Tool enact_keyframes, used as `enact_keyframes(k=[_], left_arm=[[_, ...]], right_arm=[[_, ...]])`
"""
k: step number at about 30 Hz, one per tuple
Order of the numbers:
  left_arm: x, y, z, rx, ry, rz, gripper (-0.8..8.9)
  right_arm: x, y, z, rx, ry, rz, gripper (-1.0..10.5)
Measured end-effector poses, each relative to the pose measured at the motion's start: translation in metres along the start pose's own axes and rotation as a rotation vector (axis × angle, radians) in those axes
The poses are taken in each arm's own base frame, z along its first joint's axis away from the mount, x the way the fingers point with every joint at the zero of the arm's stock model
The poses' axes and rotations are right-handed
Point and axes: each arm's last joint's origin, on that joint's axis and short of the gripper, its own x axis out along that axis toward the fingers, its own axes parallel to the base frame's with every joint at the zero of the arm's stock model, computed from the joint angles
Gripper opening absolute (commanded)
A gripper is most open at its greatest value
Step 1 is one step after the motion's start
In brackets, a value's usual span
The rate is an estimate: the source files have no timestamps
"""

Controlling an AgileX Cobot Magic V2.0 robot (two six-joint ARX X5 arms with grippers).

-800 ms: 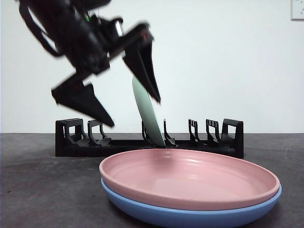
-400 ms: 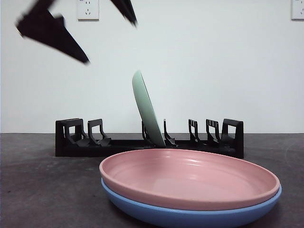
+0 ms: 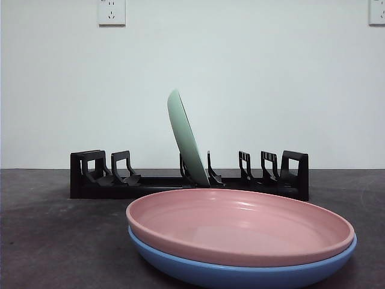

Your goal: Place the plate

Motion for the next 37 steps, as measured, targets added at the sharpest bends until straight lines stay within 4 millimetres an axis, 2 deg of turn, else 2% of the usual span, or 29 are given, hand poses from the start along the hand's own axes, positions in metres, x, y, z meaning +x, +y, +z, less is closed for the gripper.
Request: enact_keyframes(k=[5,10,16,23,28,37], left_arm=[[-0.024,-0.005,-0.013,0.028,-0.042,-0.004,5.30],[-0.039,-0.009,-0.020,0.043,-0.089,-0.010,5.30],[-0.047,-0.010,-0.023,0.050,-0.118,0.006,5.30],[-0.047,-0.010,-0.024,0.049,-0.117,0.006,5.30],[-0.046,-0.010,-0.024,0.048,-0.115,0.006,5.30],[-0.046,-0.010,-0.024,0.043,-0.111,0.006,5.30]], right_arm=[[0.000,0.000,0.000,0.000,0.000,0.000,5.0],[0.001,0.000,0.000,0.006,0.002,0.005,4.8],[0.020,-0.005,0.009,0.089,0.060,0.093,4.8],[0.075,-0.023,0.038,0.200,0.115,0.173,4.8],[0.115,-0.028,0.076,0.191,0.121,0.212,4.8],[0.203,-0.041,0.144,0.173,0.147,0.236,4.8]])
